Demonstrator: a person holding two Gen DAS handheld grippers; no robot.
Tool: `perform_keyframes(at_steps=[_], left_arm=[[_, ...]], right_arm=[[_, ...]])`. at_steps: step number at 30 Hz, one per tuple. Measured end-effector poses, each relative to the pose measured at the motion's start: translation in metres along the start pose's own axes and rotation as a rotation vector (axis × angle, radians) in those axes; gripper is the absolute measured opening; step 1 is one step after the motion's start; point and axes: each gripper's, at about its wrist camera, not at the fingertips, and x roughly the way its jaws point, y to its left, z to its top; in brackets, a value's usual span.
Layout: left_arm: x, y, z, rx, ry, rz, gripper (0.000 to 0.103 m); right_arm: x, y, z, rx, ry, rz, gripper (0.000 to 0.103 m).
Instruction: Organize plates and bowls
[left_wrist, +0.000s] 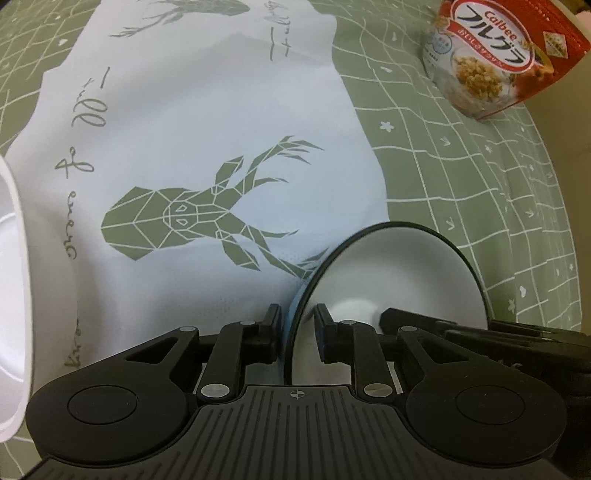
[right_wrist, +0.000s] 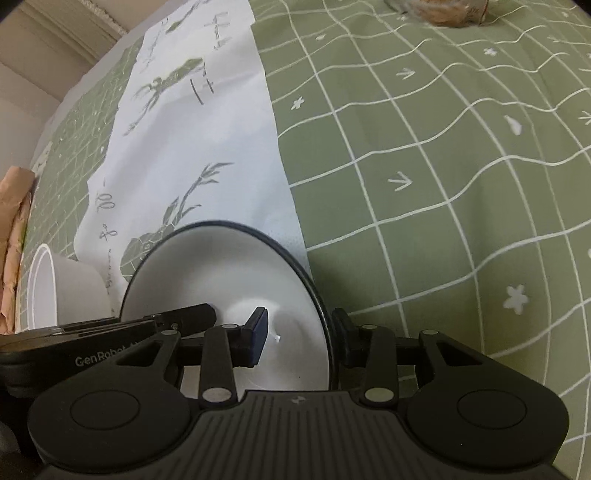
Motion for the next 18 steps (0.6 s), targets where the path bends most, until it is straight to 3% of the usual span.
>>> perform_keyframes(at_steps=[18], left_arm=[[0.0055, -0.0035, 0.0015, 0.025, 0.011, 0.000, 0.028]], right_arm=[[0.0067, 0.0024, -0.0015, -0.026, 0.018, 0.008, 0.040]])
